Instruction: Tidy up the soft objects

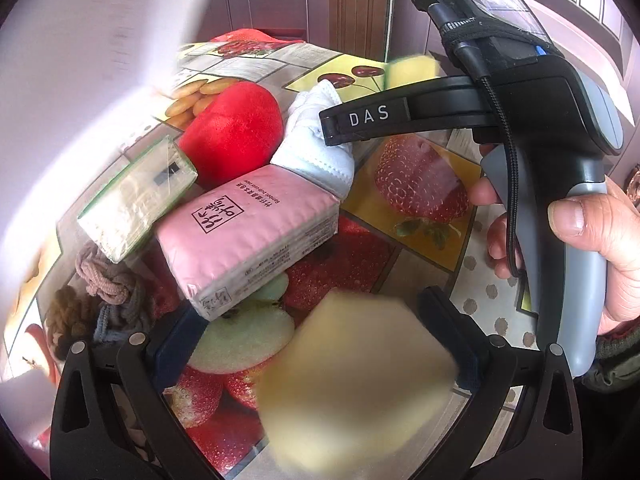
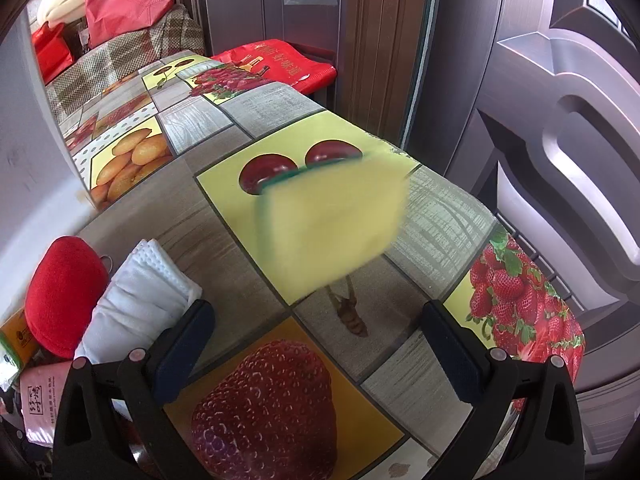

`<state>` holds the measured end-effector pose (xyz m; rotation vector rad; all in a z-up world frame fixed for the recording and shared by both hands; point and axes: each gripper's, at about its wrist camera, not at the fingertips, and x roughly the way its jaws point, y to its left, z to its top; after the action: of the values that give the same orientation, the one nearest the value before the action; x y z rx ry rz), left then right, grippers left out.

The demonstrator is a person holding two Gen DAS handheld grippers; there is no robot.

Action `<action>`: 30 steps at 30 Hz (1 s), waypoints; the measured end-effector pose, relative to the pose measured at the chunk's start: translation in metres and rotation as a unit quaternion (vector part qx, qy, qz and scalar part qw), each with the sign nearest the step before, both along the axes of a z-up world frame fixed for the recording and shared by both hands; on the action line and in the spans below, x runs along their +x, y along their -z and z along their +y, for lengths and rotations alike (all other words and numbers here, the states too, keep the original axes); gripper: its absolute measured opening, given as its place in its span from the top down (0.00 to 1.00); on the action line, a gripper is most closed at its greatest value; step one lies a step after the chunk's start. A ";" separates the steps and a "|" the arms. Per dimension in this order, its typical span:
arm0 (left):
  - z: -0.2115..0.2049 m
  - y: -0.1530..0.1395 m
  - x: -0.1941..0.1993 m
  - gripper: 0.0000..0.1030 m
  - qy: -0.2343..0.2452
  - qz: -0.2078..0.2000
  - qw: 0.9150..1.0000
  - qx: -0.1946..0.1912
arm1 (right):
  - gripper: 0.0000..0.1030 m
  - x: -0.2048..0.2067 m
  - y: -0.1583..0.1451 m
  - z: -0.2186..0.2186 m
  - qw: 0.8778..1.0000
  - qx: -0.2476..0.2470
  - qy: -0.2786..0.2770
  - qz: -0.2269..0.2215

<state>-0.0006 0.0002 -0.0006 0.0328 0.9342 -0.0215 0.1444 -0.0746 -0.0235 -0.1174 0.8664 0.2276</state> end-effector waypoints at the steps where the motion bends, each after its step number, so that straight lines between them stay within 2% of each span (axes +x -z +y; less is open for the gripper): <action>1: 0.000 0.000 0.000 0.01 0.000 0.000 1.000 0.000 | 0.00 0.000 0.000 0.000 1.000 0.000 0.000 0.000; 30: 0.000 0.000 -0.001 0.01 0.000 0.000 1.000 0.000 | 0.00 -0.001 0.000 0.002 1.000 0.000 0.000 0.000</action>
<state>-0.0013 0.0003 -0.0007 0.0321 0.9334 -0.0218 0.1437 -0.0723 -0.0230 -0.1183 0.8666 0.2279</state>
